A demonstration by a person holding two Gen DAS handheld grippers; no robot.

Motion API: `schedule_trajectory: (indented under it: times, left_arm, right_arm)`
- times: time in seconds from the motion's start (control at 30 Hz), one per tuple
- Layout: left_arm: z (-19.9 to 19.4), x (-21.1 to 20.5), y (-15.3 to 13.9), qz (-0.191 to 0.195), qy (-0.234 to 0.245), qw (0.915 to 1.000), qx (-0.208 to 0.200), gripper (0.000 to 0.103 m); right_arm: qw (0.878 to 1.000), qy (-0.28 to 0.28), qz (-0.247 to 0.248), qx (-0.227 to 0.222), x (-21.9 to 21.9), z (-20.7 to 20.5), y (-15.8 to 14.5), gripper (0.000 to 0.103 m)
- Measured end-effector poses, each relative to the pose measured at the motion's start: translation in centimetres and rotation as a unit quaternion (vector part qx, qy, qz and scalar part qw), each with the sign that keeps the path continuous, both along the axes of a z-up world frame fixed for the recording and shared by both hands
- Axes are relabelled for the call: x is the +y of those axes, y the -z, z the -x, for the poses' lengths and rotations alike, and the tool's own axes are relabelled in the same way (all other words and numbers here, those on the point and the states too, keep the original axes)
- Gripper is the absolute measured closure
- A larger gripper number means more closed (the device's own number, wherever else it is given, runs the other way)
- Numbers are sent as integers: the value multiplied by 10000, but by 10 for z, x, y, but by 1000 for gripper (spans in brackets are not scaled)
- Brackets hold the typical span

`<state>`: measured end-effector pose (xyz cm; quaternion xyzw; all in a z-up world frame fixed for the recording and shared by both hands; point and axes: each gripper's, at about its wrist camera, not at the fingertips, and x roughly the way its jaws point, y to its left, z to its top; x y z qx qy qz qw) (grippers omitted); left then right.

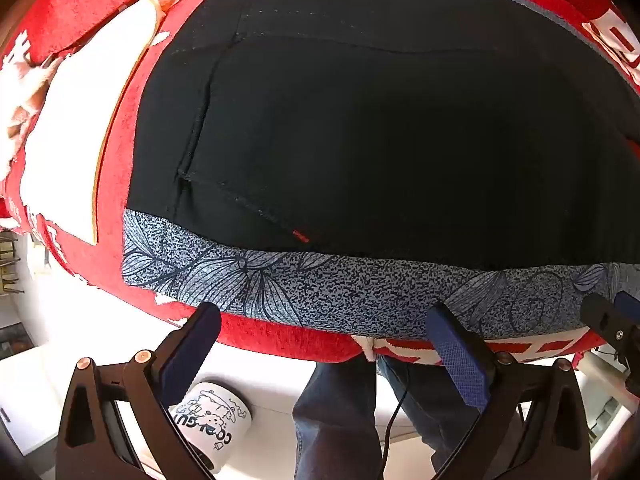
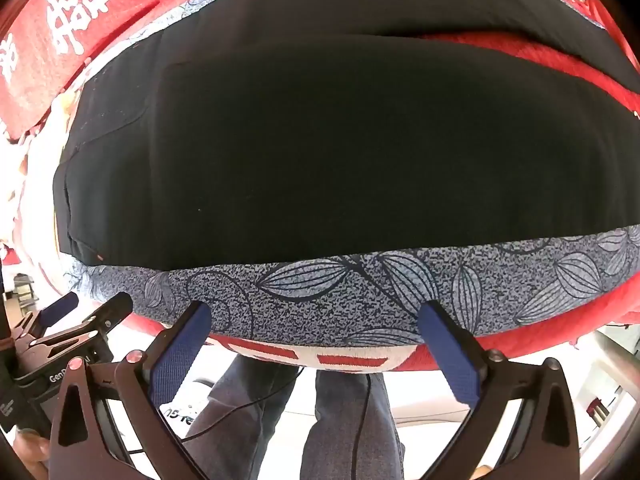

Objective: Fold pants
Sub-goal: 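Position both grippers open at the grey waistband of the black trousers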

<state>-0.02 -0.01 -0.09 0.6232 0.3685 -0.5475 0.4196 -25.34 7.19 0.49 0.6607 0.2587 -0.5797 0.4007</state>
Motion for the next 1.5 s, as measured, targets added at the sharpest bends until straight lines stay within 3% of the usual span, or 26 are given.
schedule_trajectory:
  times: [1.5]
  left_arm:
    - [0,2,1,95,-41,9999,20,0]
  right_arm:
    - [9999,-12,-79,65,-2,2,1,0]
